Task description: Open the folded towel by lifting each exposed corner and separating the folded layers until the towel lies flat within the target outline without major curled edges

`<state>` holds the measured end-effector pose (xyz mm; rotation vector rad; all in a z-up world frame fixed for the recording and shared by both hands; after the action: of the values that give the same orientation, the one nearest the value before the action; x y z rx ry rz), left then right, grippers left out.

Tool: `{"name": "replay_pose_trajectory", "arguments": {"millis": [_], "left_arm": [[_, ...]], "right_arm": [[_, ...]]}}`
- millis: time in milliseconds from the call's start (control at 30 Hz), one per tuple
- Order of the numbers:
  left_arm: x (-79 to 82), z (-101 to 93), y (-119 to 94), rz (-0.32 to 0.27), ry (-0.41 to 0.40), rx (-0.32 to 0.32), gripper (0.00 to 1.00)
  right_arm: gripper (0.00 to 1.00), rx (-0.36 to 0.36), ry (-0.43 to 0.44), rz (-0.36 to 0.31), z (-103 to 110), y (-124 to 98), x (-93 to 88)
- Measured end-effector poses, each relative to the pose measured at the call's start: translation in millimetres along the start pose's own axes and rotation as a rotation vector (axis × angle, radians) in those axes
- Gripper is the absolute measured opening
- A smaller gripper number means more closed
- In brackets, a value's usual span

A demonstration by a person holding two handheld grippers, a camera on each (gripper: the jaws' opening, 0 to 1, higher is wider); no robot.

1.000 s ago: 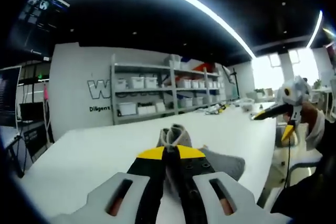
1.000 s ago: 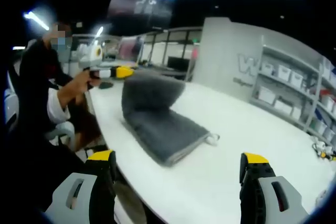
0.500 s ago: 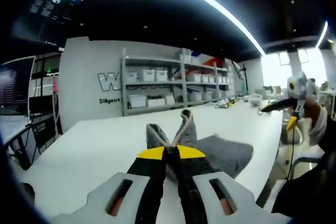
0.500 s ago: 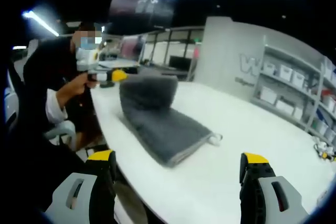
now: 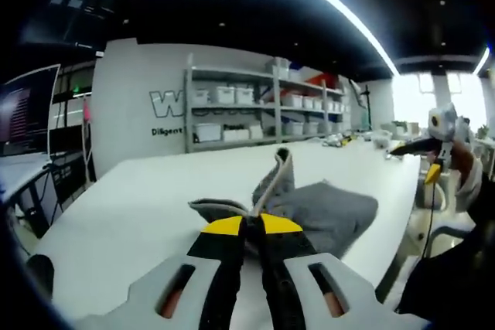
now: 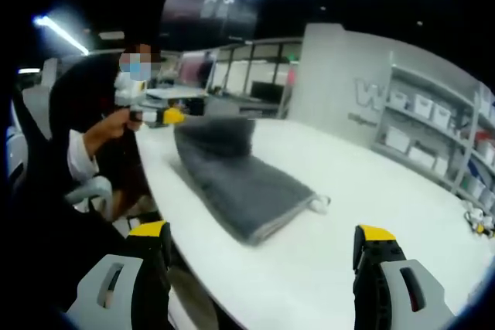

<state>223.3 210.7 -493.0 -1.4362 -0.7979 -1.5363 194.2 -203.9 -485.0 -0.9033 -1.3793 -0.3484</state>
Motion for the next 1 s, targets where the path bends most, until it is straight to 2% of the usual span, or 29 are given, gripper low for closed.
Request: {"name": "replay_pose_trajectory", "arguments": {"millis": [200, 800, 1000], "left_arm": [[-10.8, 6.7, -2.8, 0.03, -0.024, 0.005, 0.06], [-40.4, 10.0, -11.0, 0.108, -0.069, 0.011, 0.07], [-45.5, 11.7, -15.3, 0.125, -0.082, 0.005, 0.07]], "right_arm": [[0.99, 0.002, 0.003, 0.001, -0.5, 1.7, -0.9], [0.99, 0.01, 0.009, 0.017, -0.4, 9.2, -7.7], [0.98, 0.004, 0.01, 0.007, -2.5, 9.0, -6.4]]}}
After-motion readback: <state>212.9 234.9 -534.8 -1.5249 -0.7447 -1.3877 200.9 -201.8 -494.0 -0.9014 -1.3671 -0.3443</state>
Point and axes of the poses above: the point that each gripper's makers call its tool centre point, and the gripper's own axes: y roughly forward along the fingers, z roughly to its left, x roughly out of its top, the point moved 8 cm from there along -y, roughly backward along the fingers, and after that the axes turned 7 degrees about y, right-handed, at the moved point
